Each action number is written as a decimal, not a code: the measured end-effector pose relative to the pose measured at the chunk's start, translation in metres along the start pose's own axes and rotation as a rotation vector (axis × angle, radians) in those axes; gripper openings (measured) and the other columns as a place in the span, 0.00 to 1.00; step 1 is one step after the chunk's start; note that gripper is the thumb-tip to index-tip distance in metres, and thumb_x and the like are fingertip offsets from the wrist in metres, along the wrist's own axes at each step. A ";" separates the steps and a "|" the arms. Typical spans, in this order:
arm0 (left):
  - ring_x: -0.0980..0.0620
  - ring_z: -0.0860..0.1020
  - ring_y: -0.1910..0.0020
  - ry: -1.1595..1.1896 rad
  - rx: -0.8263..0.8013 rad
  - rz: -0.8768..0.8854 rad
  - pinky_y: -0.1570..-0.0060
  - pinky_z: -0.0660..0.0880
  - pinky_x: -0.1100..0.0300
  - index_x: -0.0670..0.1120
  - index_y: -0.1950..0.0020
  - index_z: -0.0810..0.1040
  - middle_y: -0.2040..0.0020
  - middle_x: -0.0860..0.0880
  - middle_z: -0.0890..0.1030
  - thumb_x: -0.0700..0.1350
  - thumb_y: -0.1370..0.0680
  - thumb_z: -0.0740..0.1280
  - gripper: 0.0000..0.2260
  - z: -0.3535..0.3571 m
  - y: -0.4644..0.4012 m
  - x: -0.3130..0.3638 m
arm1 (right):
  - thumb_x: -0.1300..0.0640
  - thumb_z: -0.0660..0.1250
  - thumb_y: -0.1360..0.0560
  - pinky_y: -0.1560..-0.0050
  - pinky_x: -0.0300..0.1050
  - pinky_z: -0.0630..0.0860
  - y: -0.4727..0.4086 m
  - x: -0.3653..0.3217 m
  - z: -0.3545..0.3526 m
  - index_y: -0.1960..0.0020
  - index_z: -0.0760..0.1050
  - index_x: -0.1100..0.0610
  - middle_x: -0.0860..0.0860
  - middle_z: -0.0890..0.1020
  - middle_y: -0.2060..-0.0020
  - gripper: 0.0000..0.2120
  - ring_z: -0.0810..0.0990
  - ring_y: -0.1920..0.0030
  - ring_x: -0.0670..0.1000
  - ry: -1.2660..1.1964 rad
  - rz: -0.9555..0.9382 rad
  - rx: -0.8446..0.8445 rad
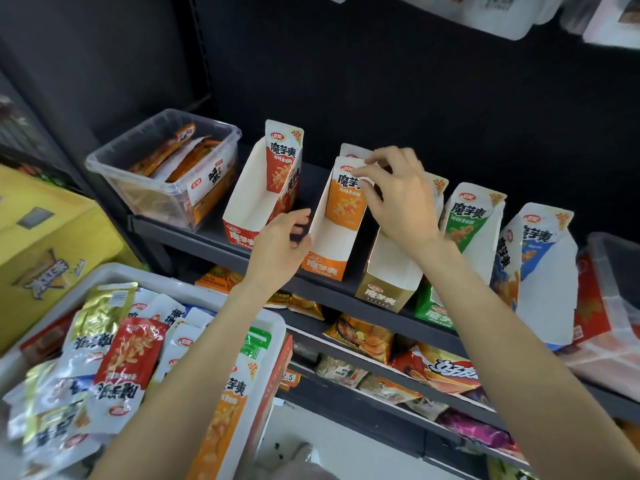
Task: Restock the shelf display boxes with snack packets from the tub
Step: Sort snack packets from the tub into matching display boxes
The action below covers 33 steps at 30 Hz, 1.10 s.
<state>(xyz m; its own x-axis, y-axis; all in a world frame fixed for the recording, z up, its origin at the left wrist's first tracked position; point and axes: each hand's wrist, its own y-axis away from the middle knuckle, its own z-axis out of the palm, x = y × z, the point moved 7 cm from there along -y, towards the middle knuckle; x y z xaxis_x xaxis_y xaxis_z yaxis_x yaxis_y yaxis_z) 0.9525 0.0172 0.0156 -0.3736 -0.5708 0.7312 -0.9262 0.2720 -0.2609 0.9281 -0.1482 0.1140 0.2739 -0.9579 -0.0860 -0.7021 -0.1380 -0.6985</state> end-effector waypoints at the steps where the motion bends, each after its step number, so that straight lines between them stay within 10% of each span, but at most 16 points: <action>1: 0.56 0.77 0.45 0.025 0.027 0.005 0.46 0.74 0.65 0.48 0.33 0.73 0.42 0.50 0.79 0.42 0.22 0.67 0.17 -0.007 0.007 0.004 | 0.60 0.67 0.25 0.49 0.51 0.74 0.010 -0.009 -0.007 0.47 0.82 0.59 0.55 0.79 0.49 0.08 0.76 0.47 0.57 -0.049 -0.012 0.002; 7: 0.59 0.76 0.51 0.018 0.249 0.160 0.48 0.71 0.67 0.47 0.47 0.80 0.53 0.58 0.78 0.48 0.21 0.62 0.10 -0.064 0.103 0.020 | 0.58 0.65 0.22 0.49 0.50 0.75 0.080 -0.077 -0.027 0.45 0.80 0.57 0.51 0.83 0.53 0.09 0.78 0.51 0.53 -0.352 -0.038 -0.098; 12: 0.65 0.75 0.52 -0.098 0.247 -0.008 0.51 0.70 0.70 0.49 0.46 0.80 0.54 0.61 0.78 0.48 0.22 0.62 0.10 -0.098 0.193 -0.029 | 0.57 0.66 0.24 0.56 0.48 0.78 0.145 -0.135 0.005 0.44 0.80 0.52 0.47 0.84 0.54 0.10 0.80 0.55 0.50 -0.480 0.015 -0.413; 22: 0.48 0.75 0.44 -0.321 0.216 -0.372 0.50 0.69 0.65 0.50 0.42 0.79 0.43 0.50 0.80 0.42 0.26 0.70 0.13 -0.168 0.294 -0.137 | 0.54 0.62 0.21 0.40 0.41 0.63 0.202 -0.229 0.075 0.34 0.73 0.50 0.48 0.74 0.37 0.15 0.69 0.35 0.50 -0.514 0.041 -0.833; 33: 0.45 0.74 0.40 -0.375 -0.158 -0.393 0.45 0.71 0.53 0.46 0.34 0.73 0.42 0.46 0.78 0.61 0.29 0.70 0.29 -0.175 0.220 -0.211 | 0.45 0.65 0.24 0.28 0.54 0.58 0.176 -0.308 0.159 0.24 0.57 0.48 0.54 0.58 0.25 0.32 0.56 0.27 0.57 -0.299 0.207 -0.945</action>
<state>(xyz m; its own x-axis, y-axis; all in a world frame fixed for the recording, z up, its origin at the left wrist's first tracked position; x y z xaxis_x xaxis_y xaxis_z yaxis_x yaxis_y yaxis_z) 0.8363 0.3331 -0.0855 -0.0214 -0.8810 0.4726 -0.9913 0.0800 0.1043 0.8250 0.1627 -0.0953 0.1500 -0.9012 -0.4065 -0.9517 -0.2430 0.1876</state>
